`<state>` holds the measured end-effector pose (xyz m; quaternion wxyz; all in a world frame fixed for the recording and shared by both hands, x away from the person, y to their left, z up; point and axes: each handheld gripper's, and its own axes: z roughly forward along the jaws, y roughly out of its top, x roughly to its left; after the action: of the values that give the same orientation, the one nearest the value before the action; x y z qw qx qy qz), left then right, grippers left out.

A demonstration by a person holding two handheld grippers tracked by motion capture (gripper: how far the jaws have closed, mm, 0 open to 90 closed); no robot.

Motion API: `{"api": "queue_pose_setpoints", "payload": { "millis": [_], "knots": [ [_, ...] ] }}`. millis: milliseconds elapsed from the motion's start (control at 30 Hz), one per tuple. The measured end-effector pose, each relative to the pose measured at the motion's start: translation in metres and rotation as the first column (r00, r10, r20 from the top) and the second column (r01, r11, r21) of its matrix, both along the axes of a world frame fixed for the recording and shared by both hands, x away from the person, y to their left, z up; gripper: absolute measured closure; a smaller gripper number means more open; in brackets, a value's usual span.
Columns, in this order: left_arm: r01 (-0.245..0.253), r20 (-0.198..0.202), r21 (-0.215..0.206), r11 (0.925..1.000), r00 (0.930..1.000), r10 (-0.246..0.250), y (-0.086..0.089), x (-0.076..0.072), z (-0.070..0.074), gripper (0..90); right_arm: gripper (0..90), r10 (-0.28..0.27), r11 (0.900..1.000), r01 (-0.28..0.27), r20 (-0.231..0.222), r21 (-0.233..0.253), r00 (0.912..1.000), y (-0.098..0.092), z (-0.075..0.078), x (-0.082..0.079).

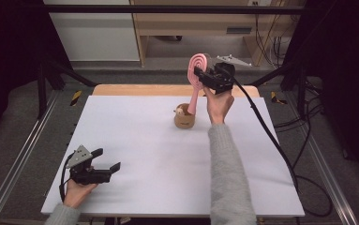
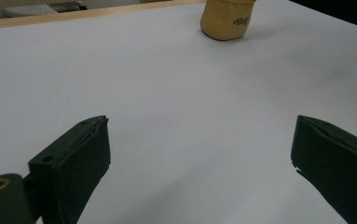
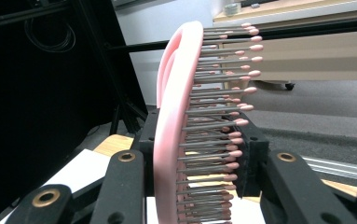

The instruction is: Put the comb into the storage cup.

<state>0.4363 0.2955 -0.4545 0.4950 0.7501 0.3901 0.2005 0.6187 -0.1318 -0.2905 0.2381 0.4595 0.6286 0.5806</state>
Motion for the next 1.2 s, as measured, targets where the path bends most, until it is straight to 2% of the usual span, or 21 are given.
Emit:
{"api": "queue_pose_setpoints", "payload": {
  "millis": [567, 733, 1200],
  "knots": [
    [-0.001, -0.005, 0.003, 1.0, 1.0, 0.001, 0.0, 0.0, -0.001, 4.5, 63.3, -0.024, 1.0, 0.024, -0.005, -0.003, 0.9997, 0.009, -0.013, 0.014],
    [-0.003, -0.004, 0.0, 1.0, 1.0, 0.003, 0.0, 0.0, -0.001, 4.5, 63.3, -0.032, 0.999, 0.032, -0.015, -0.018, 0.9994, 0.012, -0.02, 0.018],
    [-0.003, -0.008, 0.003, 1.0, 1.0, 0.003, 0.0, 0.0, -0.001, 4.5, 63.2, -0.034, 0.999, 0.034, -0.048, -0.007, 0.9983, 0.015, -0.038, 0.02]
  ]
}}
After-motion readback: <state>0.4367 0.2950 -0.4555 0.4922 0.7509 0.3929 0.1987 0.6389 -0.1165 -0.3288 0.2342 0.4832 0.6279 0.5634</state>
